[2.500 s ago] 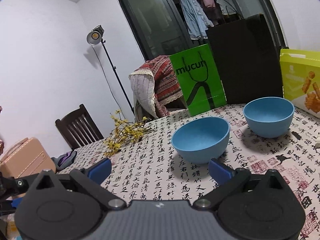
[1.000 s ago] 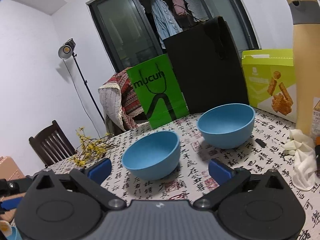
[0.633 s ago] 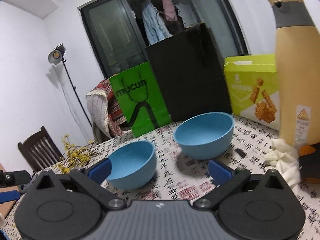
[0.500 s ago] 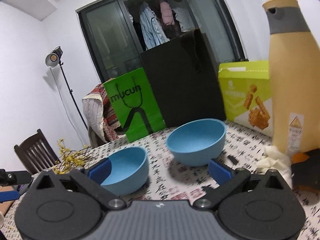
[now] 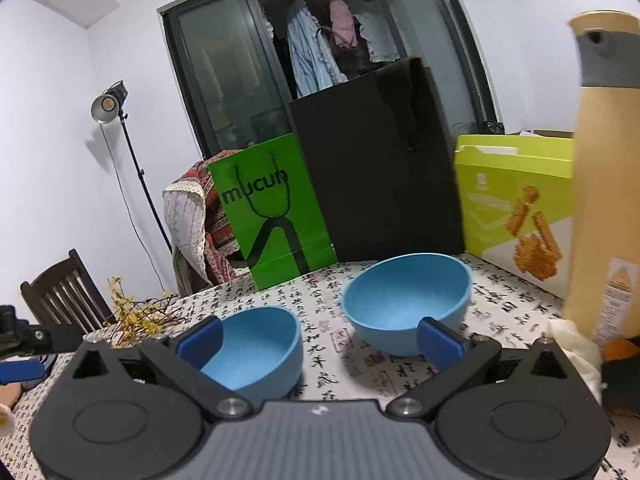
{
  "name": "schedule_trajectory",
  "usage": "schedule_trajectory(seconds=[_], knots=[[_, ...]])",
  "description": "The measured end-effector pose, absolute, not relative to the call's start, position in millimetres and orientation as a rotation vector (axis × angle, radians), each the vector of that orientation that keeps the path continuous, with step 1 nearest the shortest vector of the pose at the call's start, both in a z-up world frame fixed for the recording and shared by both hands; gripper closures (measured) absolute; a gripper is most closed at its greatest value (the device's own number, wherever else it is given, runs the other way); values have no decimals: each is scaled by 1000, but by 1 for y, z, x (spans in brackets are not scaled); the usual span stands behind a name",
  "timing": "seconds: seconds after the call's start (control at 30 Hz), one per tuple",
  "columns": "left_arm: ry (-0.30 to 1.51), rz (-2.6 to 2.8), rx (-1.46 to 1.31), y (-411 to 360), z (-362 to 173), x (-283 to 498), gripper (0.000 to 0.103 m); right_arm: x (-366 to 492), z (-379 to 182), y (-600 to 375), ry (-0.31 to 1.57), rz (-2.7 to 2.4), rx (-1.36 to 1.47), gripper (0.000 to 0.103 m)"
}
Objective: Organize plates and bowls
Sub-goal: 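Bring both open grippers to the rim of one remaining blue bowl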
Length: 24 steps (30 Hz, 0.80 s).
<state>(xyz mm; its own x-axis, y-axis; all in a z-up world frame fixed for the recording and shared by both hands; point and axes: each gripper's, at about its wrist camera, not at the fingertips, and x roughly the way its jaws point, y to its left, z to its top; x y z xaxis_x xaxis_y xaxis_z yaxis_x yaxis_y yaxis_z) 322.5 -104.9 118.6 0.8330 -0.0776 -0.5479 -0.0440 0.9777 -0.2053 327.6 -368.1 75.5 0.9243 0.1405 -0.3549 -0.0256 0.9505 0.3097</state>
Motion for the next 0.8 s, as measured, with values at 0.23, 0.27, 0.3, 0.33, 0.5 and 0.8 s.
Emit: schedule_trajectory(seconds=[0.23,0.27,0.3,0.33,0.5,0.8], knots=[[588,15,-200,-100,128,357,0,366,91,-344,415,88,283,0],[585,16,-197,-99,129,362,0,372,92,-342,423,83,280,0],[586,15,-194,-98,130,367,0,378,93,-339,432,75,279,0],[590,8,-187,-98,130,373,0,382,92,-337,436,71,281,0],[632,-33,-190,-89,112,403,0,401,73,-331,458,46,306,0],[672,-63,-198,-75,74,440,0,407,60,-326,448,16,285,0]])
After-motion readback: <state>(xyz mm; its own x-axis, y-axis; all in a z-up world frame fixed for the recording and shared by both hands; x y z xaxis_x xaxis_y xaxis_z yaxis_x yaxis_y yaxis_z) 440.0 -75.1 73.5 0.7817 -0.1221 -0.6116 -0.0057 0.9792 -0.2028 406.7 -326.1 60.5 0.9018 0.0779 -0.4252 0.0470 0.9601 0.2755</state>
